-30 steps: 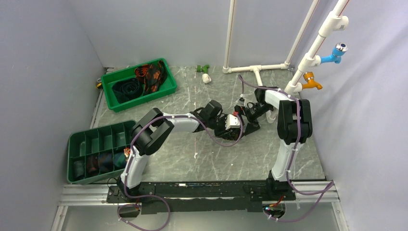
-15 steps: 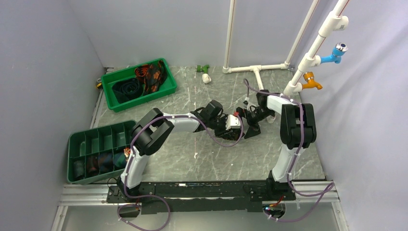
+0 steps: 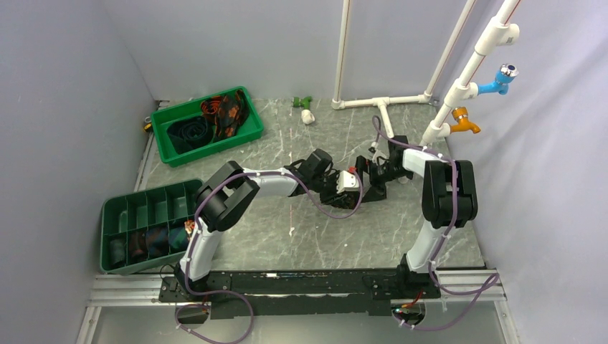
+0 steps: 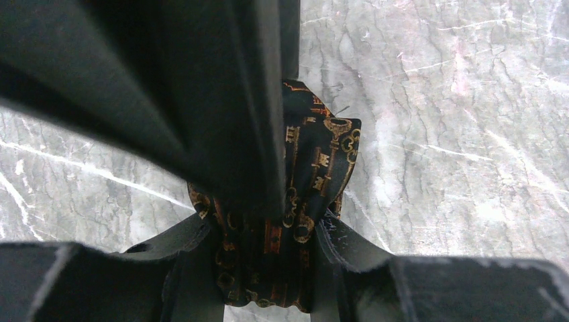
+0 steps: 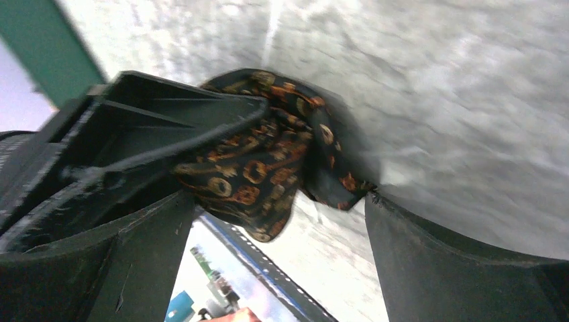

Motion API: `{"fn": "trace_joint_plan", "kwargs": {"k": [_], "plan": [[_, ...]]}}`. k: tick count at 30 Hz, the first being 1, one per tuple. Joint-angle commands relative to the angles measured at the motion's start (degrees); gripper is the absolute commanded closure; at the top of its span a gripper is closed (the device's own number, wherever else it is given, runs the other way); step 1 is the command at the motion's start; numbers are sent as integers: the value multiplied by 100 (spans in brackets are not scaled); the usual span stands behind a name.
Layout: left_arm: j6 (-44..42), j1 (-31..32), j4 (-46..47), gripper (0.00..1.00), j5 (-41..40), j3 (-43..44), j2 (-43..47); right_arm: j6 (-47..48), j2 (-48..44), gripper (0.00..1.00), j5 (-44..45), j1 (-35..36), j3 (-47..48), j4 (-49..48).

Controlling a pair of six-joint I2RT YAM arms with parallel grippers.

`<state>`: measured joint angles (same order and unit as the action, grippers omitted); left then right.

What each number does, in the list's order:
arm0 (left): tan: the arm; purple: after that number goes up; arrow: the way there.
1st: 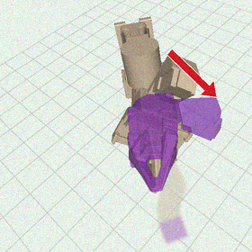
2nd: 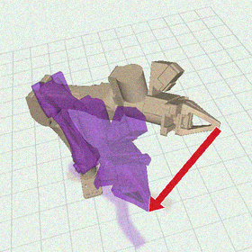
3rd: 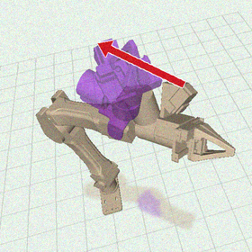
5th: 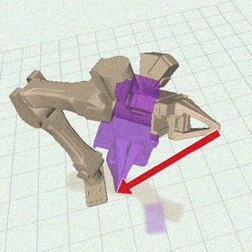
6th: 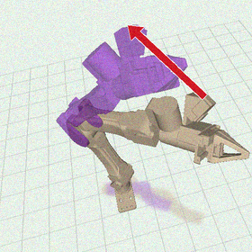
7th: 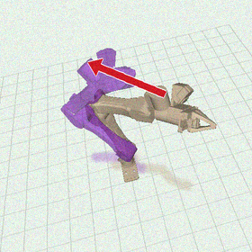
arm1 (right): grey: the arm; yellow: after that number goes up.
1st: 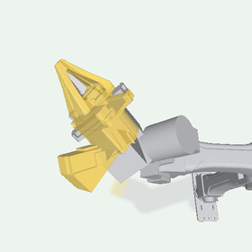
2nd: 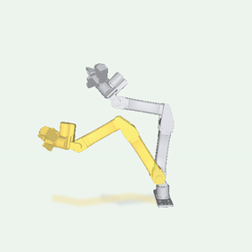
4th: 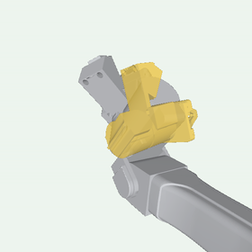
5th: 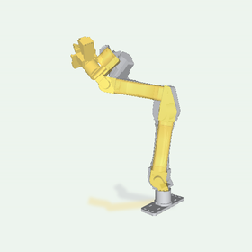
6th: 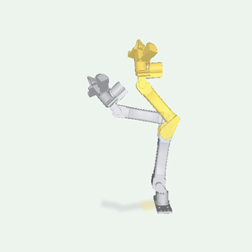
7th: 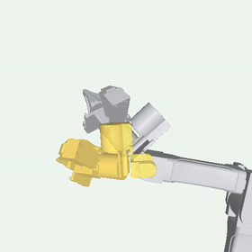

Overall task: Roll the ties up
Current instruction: Roll the tie at the center of the board.

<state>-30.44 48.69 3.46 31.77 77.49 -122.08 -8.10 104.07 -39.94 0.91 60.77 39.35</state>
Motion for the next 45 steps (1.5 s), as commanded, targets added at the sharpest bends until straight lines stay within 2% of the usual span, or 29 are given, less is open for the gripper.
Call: {"fn": "trace_joint_plan", "kwargs": {"k": [1,5,12,15,19,22,23,27,28,30,31,32,38,45], "plan": [[-120,-19,-1177,93,-460,-209,-363,-166,282,0,-899,32,-345,-1235],[-132,-22,-1174,93,-472,-243,-341,-285,-105,3,-1342,87,-496,-1534],[-137,-24,-1195,92,-482,-197,-361,-311,-474,35,-1526,115,-618,-1466],[-127,-21,-1195,92,-475,-208,-360,-262,-509,41,-1475,111,-645,-1411],[-72,-25,-1122,88,-458,-278,-329,-211,-462,67,-1427,114,-592,-1324],[-33,-47,-1047,77,-303,-339,-282,-47,-348,95,-1347,112,-540,-1186],[-28,-54,-1042,72,-238,-318,-277,-26,-287,100,-1289,113,-507,-1138],[68,-157,-670,46,215,-389,-106,82,-110,100,-1220,114,-356,-1075],[81,-177,-506,35,309,-464,-17,132,-106,100,-1220,112,-325,-1050],[70,-210,-71,22,368,-654,193,242,-97,100,-1238,112,-255,-953],[90,-224,167,19,393,-765,311,294,-91,100,-1243,111,-224,-917],[139,-251,388,3,385,-858,429,350,-95,100,-1271,117,-216,-882],[625,-417,853,1,359,-1051,928,632,-165,100,-1449,117,-173,-705],[312,-411,1554,1,378,-1857,1349,757,-224,100,-1632,285,-52,-560]]}}
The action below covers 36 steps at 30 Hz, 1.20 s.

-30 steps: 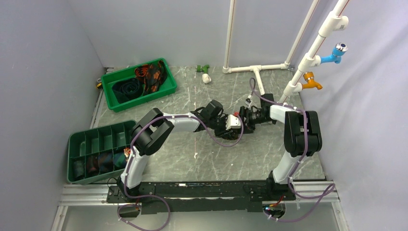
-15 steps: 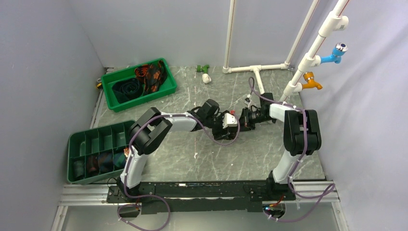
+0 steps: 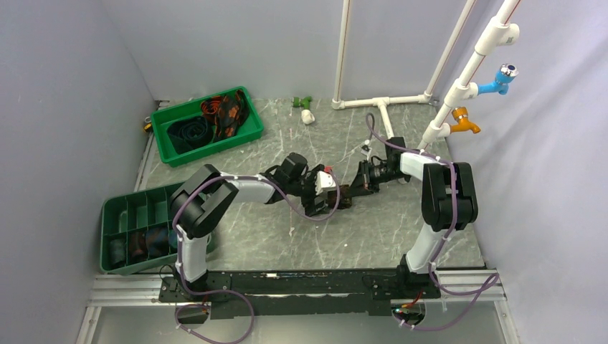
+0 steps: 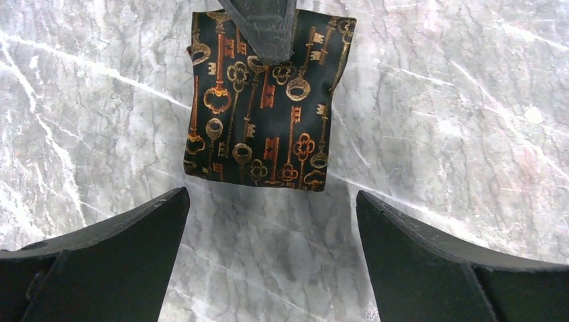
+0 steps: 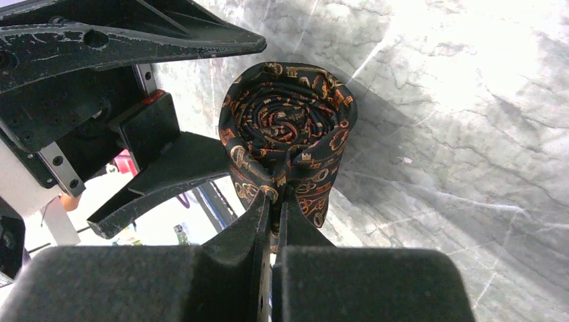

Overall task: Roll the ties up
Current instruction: Roll the tie at the center of the board, then pick up the tie at the center of the board.

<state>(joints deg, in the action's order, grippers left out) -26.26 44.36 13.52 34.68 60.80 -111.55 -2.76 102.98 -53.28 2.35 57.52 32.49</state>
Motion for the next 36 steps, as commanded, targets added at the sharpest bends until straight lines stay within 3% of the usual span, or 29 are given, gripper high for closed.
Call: {"fn": "trace_joint_plan", "kwargs": {"k": [1,12,22,23,24,26,27,32,36], "plan": [[-38,40,524,0,28,-139,226,226,-148,100,-298,194,277,97],[182,312,457,2,258,664,-533,69,-351,100,-426,577,521,-1],[-43,311,-194,71,438,579,-180,216,-344,100,-420,571,714,214],[-53,310,-269,69,434,601,-134,223,-337,100,-413,567,736,234],[-82,310,-361,56,432,616,-79,224,-332,100,-397,571,766,244],[-95,308,-591,9,351,650,48,225,-327,100,-365,574,841,276],[-88,294,-701,2,292,665,131,224,-338,100,-354,567,893,306],[-34,-91,-1430,1,428,549,850,384,-386,100,-349,548,1093,372],[-116,-636,-2984,0,661,1009,1309,212,-422,100,-474,548,1296,294]]}}
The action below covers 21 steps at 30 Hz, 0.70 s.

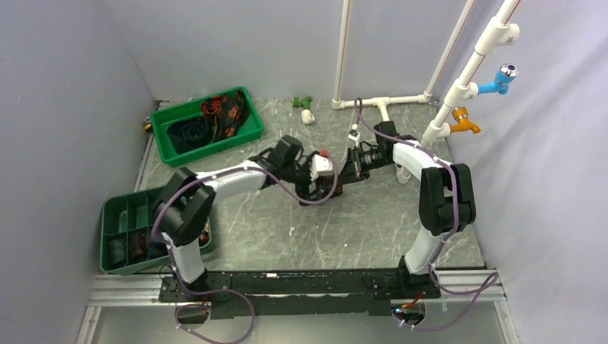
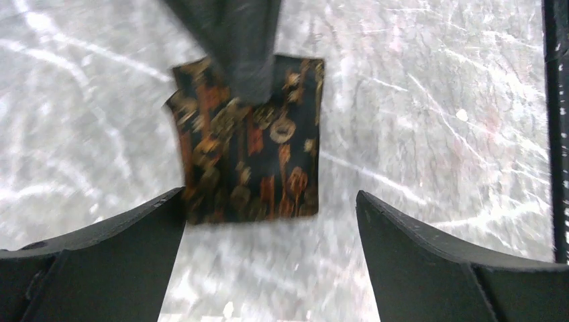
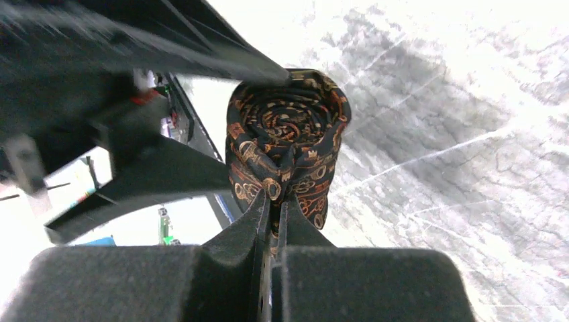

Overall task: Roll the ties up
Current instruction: Pick up the tie at the center of the board.

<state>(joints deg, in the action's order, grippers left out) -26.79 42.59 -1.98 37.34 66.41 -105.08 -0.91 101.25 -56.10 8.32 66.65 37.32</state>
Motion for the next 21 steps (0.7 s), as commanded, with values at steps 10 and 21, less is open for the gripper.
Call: {"fn": "trace_joint_plan", "kwargs": {"k": [10,21], "plan": [[1857,-1749,-1137,1,-616,307,2321,-876,-445,100,-495,-28,729,-915],[3346,-3210,-1985,1,2499,1129,2072,-2354,-885,100,-496,413,981,-2627]]}}
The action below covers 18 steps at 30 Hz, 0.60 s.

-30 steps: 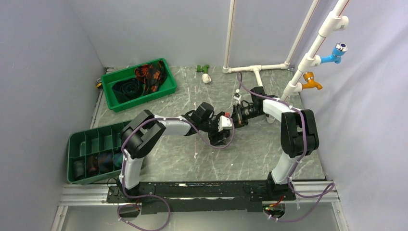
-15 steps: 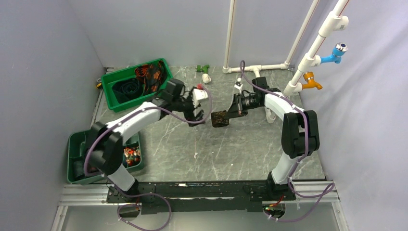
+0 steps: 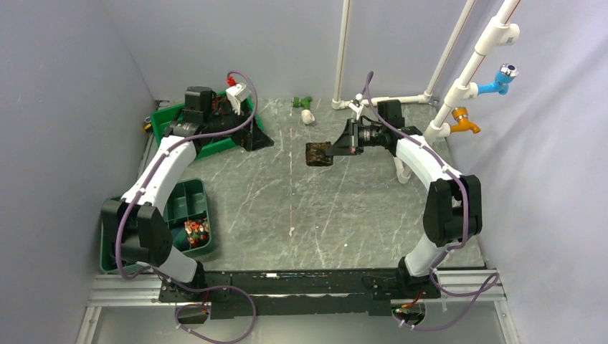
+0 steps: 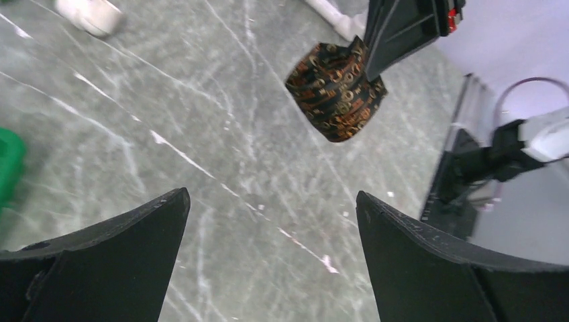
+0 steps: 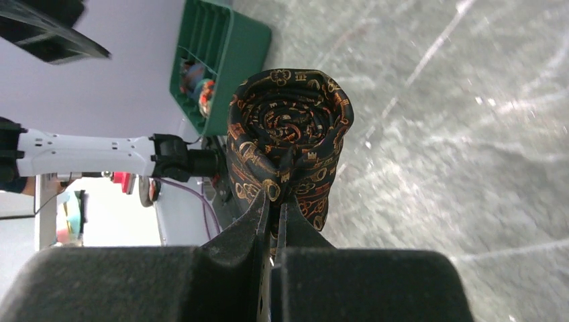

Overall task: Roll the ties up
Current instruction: Pick up the tie at the center of the board, then place the tie in the storage box.

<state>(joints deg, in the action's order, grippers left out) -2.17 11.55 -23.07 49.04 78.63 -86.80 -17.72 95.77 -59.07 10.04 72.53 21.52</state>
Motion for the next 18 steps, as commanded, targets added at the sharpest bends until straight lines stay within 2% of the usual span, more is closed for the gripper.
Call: {"fn": "trace_joint_plan", "kwargs": {"k": [1,5,8,10,14,18], "plan": [[1045,-109,272,1,1465,-148,288,-786,-346,100,-188,314,465,-1218],[1994,-109,1382,1,1737,-614,502,-1139,-335,100,-160,563,775,-1936],[2472,-118,1865,1,1771,-755,502,-1388,-331,100,-167,706,901,-2403],[2953,-115,2642,1,1824,-943,495,-1722,-335,100,-242,766,887,-2815],[4062,-111,3987,1,2081,-1119,342,-1901,-298,100,-313,863,930,-3082],[4633,-94,4746,1,2064,-1208,202,-2209,-300,100,-403,888,833,-3489]]}}
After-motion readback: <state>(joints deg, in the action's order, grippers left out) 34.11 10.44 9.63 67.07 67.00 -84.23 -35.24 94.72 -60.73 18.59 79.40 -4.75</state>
